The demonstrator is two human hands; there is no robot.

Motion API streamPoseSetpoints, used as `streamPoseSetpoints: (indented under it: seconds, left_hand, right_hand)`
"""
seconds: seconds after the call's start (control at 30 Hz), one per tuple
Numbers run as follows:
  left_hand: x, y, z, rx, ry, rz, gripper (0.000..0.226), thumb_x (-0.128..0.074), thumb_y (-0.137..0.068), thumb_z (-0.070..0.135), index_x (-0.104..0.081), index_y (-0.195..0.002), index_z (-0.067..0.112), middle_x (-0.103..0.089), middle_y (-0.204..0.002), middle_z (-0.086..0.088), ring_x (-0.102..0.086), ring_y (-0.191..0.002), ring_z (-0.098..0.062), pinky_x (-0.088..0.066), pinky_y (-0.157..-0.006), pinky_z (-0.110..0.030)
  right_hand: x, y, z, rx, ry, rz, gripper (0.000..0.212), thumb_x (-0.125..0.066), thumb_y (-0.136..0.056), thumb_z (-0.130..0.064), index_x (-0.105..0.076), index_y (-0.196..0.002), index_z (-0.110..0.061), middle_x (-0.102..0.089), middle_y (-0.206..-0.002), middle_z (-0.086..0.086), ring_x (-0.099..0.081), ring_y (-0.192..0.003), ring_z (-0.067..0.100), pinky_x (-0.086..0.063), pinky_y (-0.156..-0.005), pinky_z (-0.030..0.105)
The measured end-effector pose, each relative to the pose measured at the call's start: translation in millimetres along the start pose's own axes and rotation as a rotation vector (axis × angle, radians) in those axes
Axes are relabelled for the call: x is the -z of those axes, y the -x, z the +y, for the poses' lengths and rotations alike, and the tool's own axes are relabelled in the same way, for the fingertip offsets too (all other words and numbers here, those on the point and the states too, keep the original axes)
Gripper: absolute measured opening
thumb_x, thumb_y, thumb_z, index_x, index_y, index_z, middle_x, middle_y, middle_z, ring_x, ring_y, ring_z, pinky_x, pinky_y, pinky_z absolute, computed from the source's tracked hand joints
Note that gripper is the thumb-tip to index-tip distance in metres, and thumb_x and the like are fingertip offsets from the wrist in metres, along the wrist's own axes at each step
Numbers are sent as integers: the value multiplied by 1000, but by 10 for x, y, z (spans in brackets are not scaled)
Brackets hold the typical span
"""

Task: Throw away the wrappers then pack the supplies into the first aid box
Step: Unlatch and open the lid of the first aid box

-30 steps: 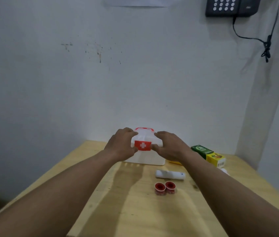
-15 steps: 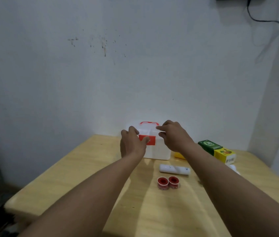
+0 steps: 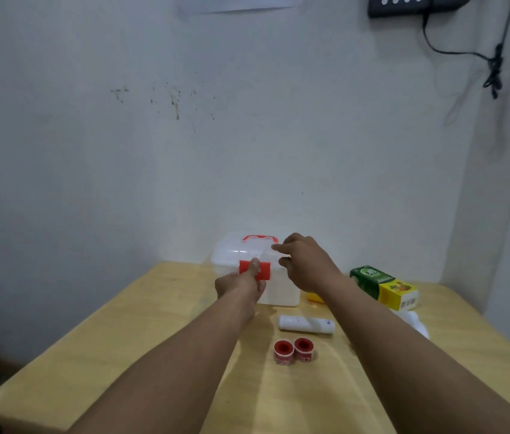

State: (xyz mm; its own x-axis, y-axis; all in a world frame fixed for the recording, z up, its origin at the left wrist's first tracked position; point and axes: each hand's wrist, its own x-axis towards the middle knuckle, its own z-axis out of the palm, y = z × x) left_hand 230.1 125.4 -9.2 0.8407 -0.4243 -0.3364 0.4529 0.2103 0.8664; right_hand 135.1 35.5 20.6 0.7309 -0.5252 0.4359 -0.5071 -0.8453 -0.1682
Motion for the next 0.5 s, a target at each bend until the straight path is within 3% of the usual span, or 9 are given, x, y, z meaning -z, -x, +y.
streamPoseSetpoints:
  seconds: [0.3, 0.4, 0.5]
  left_hand:
    - [-66, -20, 90, -117, -117, 114, 37, -81, -77, 29, -61, -101, 9, -72, -92, -12, -72, -75, -28, -61, -73, -39]
    - [-105, 59, 212, -293, -253, 75, 19, -66, -84, 19, -65, -99, 9, -73, -88, -12, -72, -66, -24, -63, -65, -37]
    - [-54, 110, 312, -416, -397, 16, 16, -56, -81, 17, -69, -90, 12, -73, -87, -9, -71, -72, -23, -62, -72, -38]
  right_hand:
    - [-1, -10, -10, -14, -14, -3, 44, -52, -100, -19, -52, -143, -25, -50, -140, 3, -44, -127, 24, -42, -101, 34]
    - [-28, 8, -5, -53, -49, -2, 45, -52, -100, -19, -51, -144, -29, -44, -144, 6, -38, -132, 26, -38, -104, 36]
    - [-62, 50, 14, -124, -135, -13, 46, -50, -101, -20, -49, -143, -38, -35, -152, 11, -36, -137, 33, -34, -109, 39]
